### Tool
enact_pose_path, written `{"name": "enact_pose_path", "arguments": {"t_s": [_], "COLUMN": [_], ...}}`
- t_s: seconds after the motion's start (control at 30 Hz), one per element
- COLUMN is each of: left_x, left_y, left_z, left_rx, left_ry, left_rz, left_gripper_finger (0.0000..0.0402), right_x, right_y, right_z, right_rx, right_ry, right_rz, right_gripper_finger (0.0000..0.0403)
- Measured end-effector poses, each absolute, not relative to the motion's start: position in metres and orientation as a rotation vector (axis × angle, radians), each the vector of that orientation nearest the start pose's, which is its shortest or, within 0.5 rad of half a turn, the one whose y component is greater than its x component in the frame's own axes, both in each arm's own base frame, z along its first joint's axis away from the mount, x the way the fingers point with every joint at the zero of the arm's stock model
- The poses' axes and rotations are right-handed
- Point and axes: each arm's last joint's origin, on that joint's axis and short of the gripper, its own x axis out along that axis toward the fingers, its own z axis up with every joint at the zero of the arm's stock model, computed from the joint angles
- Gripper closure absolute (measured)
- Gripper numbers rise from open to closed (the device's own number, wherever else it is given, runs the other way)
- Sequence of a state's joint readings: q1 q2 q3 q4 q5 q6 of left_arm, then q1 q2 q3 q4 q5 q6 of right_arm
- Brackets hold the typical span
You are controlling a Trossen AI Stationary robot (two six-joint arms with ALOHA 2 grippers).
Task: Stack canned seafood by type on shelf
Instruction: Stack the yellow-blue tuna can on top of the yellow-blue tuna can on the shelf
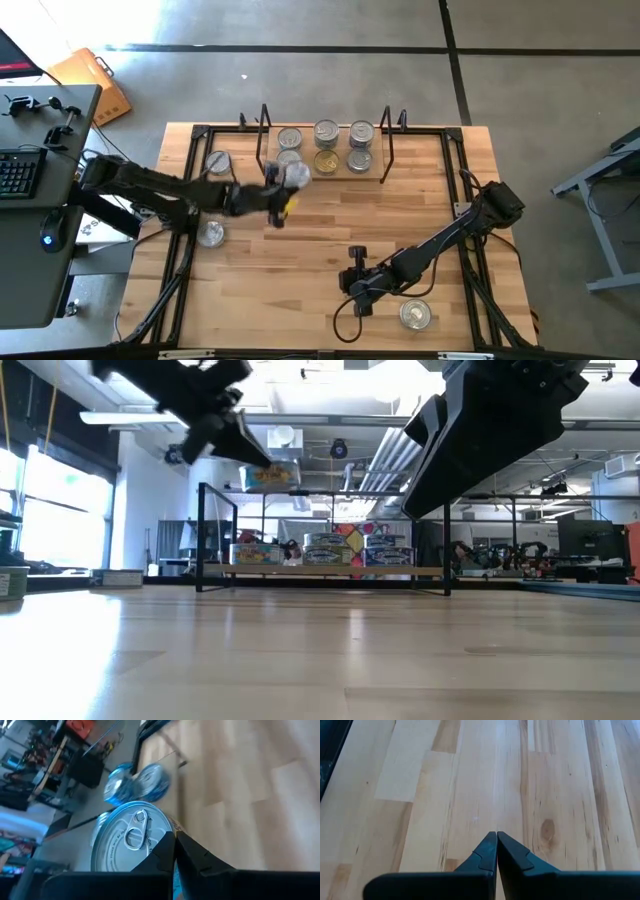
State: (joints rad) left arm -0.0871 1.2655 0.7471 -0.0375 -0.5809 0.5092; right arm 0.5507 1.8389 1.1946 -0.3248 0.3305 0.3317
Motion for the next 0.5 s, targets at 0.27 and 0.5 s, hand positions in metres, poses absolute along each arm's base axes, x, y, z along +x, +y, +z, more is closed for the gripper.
{"name": "enact_pose_path", "arguments": {"t_s": [0.27,0.5], "left_x": [0.265,0.263], "left_y": [0.072,0.120], "left_z": [0.245,0.224], "left_rx": [0.625,0.582], "left_ry": [0.736,0.812], "left_rz": [0.394,0.412], "left_gripper_finger": [0.0401,0.0401], "right_x": [0.325,0.325], "right_y": [0.189,0.188], "right_z": [0.181,0.180], "right_rx": [-0.105,-0.108], "right_ry": [0.892,0.899], "right_rz": [0.054,0.053], "right_gripper_finger": [0.0399,0.0399]}}
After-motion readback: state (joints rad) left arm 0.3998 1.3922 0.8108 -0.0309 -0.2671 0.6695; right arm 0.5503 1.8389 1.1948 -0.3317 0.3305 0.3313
